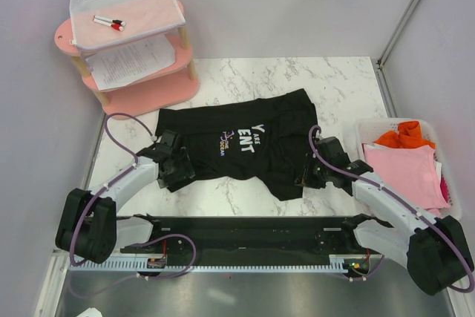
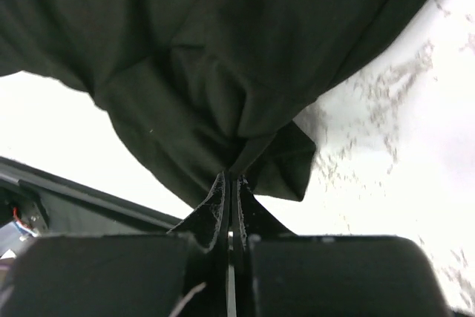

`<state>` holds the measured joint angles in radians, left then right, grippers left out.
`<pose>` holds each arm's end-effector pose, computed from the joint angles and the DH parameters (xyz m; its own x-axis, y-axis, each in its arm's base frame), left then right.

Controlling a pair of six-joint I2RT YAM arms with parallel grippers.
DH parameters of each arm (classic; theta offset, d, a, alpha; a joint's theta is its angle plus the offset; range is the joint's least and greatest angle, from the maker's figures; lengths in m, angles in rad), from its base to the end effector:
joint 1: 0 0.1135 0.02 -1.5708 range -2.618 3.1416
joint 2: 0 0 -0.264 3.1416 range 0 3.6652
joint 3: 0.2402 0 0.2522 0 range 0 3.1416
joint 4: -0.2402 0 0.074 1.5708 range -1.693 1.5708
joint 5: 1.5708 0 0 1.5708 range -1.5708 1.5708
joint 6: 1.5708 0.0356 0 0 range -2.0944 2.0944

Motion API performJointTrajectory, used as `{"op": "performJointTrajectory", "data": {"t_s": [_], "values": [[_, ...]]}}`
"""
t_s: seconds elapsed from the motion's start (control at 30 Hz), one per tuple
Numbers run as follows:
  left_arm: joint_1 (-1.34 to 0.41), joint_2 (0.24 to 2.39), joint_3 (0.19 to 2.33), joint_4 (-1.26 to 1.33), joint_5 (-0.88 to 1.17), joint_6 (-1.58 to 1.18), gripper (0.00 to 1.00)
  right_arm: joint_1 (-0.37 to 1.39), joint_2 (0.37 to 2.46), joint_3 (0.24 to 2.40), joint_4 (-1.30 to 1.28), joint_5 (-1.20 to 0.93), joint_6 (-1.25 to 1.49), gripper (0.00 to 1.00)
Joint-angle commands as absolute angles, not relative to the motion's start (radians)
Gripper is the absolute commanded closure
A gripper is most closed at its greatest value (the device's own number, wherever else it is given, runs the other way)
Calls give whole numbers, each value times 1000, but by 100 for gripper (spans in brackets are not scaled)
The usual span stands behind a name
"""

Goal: Fold and stack the t-shirts
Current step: Fold the flattened tshirt in 1/3 of the way

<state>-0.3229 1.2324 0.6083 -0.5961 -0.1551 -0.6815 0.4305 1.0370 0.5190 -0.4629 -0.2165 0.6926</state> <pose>0.1949 -0.0594 0.1655 -0.8575 -0.3694 -0.3581 -0.3566 0.9285 -0.1037 0.1683 0.0857 0.1812 -0.9108 0.2680 -0.3141 0.0850 0.8661 0.4926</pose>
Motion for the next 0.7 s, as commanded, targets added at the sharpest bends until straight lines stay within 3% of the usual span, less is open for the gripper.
{"op": "performJointTrajectory", "data": {"t_s": [0.0,0.27,0.37,0.43,0.47,0.53,0.57,0.67], "values": [[-327,1242,611,-586,-190,-719,21,439,921,615,-616,-219,681,100],[-331,1262,617,-586,-206,-719,22,437,798,654,-879,-207,680,98],[-334,1262,620,-586,-210,-721,22,437,764,612,-910,-190,684,76],[-334,1262,620,-584,-215,-719,22,437,736,595,-896,-164,687,70],[-336,1262,620,-584,-213,-719,22,439,733,592,-887,-150,686,61],[-339,1262,620,-584,-213,-716,22,439,748,597,-865,-123,683,52],[-342,1262,620,-584,-215,-718,22,439,765,601,-859,-120,680,42],[-347,1261,623,-584,-215,-715,22,439,772,620,-859,-104,661,37]]}}
